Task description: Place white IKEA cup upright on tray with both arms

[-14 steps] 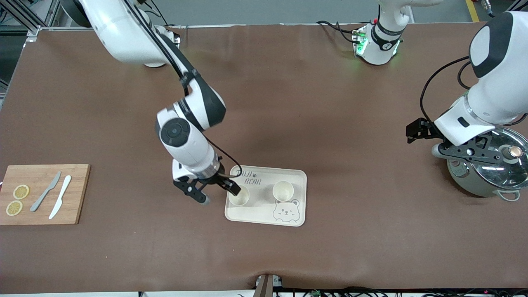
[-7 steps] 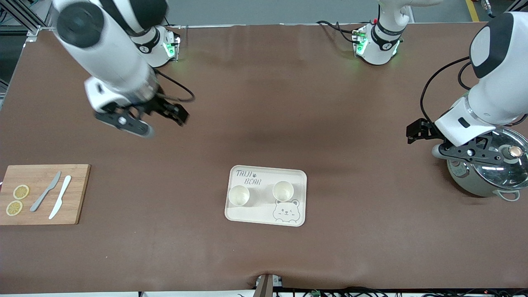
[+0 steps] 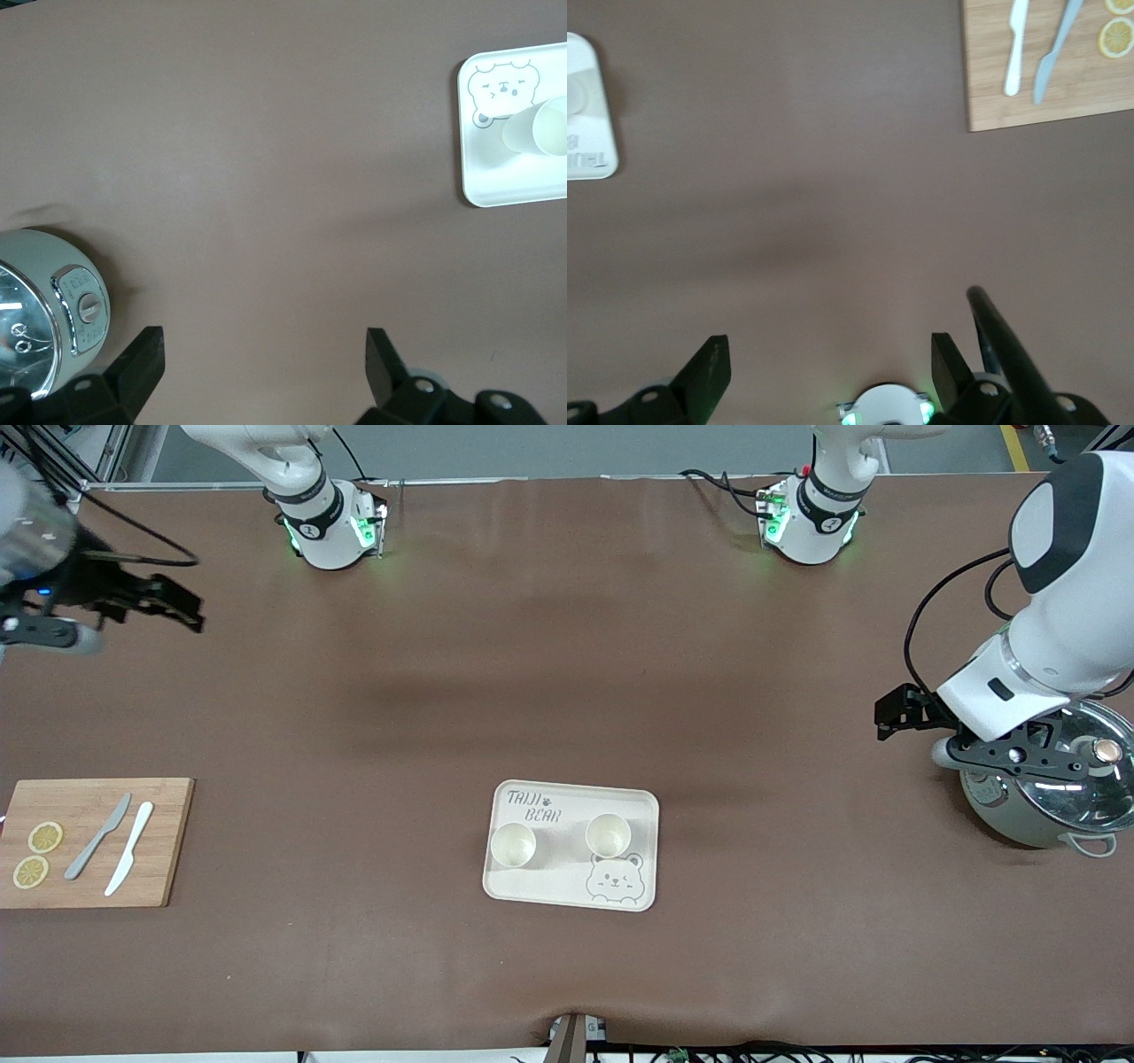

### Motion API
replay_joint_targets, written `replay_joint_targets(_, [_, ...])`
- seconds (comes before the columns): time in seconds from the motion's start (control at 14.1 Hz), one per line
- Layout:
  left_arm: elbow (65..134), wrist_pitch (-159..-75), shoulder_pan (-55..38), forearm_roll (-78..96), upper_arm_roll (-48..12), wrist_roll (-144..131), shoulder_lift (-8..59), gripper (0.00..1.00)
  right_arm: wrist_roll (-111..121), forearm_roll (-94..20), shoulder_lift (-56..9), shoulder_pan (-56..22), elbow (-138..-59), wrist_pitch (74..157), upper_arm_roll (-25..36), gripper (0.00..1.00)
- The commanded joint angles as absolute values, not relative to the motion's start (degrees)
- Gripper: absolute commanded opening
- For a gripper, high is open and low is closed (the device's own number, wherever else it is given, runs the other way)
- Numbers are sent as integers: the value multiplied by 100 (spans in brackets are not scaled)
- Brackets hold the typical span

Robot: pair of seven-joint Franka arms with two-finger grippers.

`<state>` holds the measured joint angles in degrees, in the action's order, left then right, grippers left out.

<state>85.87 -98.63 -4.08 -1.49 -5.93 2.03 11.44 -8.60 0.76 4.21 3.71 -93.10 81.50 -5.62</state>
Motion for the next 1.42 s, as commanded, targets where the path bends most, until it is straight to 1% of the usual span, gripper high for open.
replay_joint_targets(0.0, [8517,-9905,-413,-308,-624,149,1239,100,-81,-18,519,1062,-9554,8393,-677,100])
replay_joint_targets(0.14, [8525,-9923,-404,-308,-624,149,1239,100,-70,0,545,1107,-9685,8420,-677,100])
replay_joint_targets(0.35, [8525,-9923,-413,-308,-624,149,1239,100,-79,35,501,1107,-9633,8517,-677,100])
replay_joint_targets(0.99, [8525,-9975,-413,-316,-615,141,1283,100,-9,70,378,1195,-9317,8561,-685,100])
replay_joint_targets(1.13, [8525,-9976,-413,-308,-615,141,1283,100,-9,88,194,1222,-9159,8543,-677,100])
replay_joint_targets(1.35, [8525,-9976,-413,-308,-615,114,1283,100,-9,88,106,1380,-9036,8561,-677,100])
